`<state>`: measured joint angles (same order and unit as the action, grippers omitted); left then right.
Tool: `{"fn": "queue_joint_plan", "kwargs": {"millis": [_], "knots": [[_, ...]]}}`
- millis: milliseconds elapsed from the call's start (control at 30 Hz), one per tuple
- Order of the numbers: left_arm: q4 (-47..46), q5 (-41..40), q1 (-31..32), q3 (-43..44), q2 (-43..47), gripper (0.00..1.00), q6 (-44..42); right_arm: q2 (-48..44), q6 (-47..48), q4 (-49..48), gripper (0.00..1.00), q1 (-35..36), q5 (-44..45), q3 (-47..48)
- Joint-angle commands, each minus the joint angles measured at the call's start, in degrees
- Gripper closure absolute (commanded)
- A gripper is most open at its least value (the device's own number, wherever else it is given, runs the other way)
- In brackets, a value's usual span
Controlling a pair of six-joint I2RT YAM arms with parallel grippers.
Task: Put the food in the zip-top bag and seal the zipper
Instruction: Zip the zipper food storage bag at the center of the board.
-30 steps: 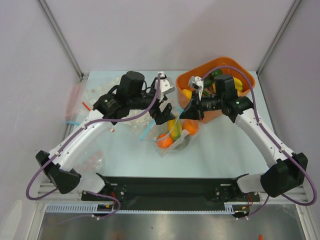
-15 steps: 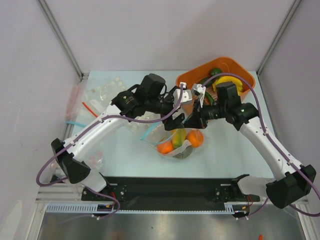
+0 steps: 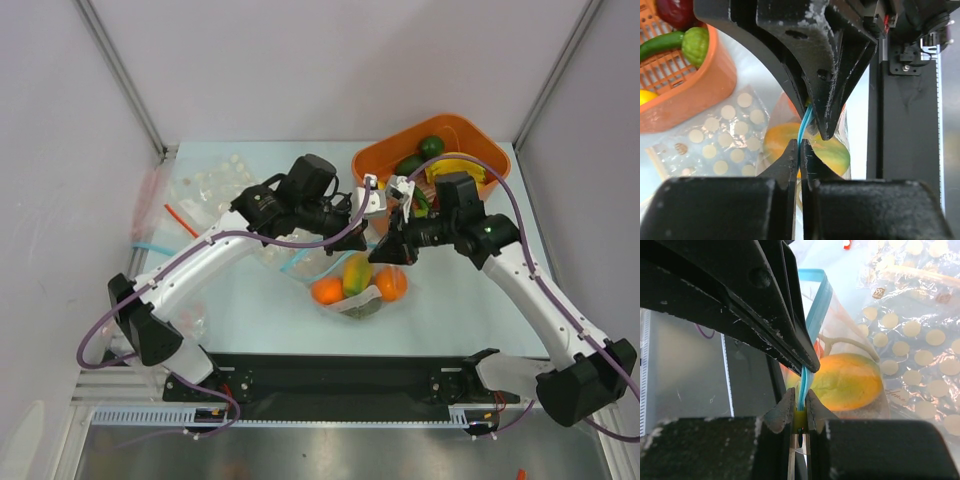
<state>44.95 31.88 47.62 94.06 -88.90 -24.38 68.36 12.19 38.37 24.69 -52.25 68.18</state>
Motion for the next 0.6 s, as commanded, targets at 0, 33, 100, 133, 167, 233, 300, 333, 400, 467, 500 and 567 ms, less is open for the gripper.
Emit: {"fn": "queue_joint_plan", "kwargs": {"millis": [0,33,100,133,167,233,300,333,400,467,500,567], "knots": [[0.0,2.8,0.2,0.0,-0.3,1.0,-0.1,-3.1,-1.0,-1.9,0.94,0.3,-1.1,-0.6],[-0.4,2.5,0.3,-0.3,-0.2,1.0,0.2,-3.3,-1.0,-1.9,0.78,0.3,-1.4,-1.0],[-2.1,2.7,0.2,-0.8,0.2,1.0,0.9,-4.8,-0.9,-3.0,0.61,0.3,-1.5,-2.3],[-2.6,2.9,0.2,-1.4,1.0,1.0,1.1,-5.5,-1.4,-3.7,0.51,0.3,-0.3,-3.9],[-4.1,3.2,0.2,-1.9,1.4,1.0,1.6,-6.9,-2.3,-5.5,0.49,0.3,0.1,-5.0],[-6.9,3.8,0.2,-3.9,3.3,1.0,2.1,-8.6,-3.6,-8.0,0.46,0.0,-0.7,-8.3],[-8.8,3.9,0.2,-5.6,4.7,1.0,2.8,-11.6,-6.7,-13.1,0.43,-0.2,-0.9,-11.0],[-9.6,3.8,0.2,-7.2,5.7,1.0,2.9,-12.8,-7.7,-14.9,0.42,-0.3,-0.6,-12.3],[-11.1,3.6,0.2,-8.9,6.7,1.0,3.2,-16.0,-11.1,-20.4,0.41,-0.3,0.9,-16.5],[-11.7,3.7,0.2,-9.6,7.6,1.0,3.2,-17.6,-11.9,-24.8,0.44,-0.5,1.3,-19.5],[-12.1,3.7,0.2,-10.3,7.9,1.0,3.2,-18.3,-13.2,-25.4,0.46,-0.5,2.1,-19.9],[-12.4,3.5,0.2,-10.7,8.3,1.0,3.4,-18.1,-12.9,-24.8,0.48,-0.5,2.9,-20.2]]}}
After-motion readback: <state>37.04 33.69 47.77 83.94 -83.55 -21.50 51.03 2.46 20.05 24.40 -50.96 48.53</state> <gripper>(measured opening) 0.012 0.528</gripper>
